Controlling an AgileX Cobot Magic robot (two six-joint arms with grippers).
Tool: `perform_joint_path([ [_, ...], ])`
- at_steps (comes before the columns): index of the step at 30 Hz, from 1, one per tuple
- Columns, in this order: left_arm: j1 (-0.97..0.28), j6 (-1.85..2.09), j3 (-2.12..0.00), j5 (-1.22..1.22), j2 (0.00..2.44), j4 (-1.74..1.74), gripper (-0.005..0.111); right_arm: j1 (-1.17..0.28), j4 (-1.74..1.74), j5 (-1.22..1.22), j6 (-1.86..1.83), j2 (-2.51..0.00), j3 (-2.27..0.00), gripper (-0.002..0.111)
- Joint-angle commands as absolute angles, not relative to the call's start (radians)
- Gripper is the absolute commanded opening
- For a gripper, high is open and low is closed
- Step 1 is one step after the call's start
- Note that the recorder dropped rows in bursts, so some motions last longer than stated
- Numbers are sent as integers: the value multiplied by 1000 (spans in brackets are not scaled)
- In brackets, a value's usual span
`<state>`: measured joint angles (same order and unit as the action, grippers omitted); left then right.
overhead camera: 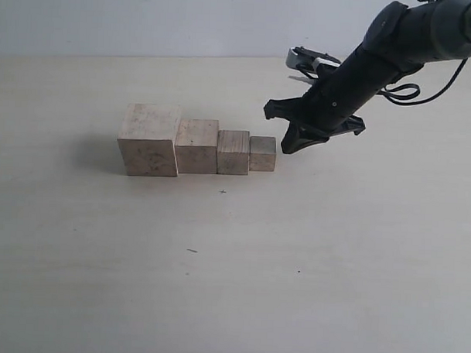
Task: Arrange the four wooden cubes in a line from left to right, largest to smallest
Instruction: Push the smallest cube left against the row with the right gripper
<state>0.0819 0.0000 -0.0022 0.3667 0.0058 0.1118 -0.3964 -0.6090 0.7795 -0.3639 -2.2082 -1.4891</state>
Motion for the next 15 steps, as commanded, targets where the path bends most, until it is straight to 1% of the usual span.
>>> perform_joint_path([
  [1,77,0,0,358,0,108,0,-396,-606,783,-366,-2232,-1492,0],
  [7,77,0,0,358,0,108,0,-396,-611,777,-366,-2233,-1492,0],
  [15,77,0,0,358,0,108,0,-396,-705,796,-457,-2233,-1492,0],
])
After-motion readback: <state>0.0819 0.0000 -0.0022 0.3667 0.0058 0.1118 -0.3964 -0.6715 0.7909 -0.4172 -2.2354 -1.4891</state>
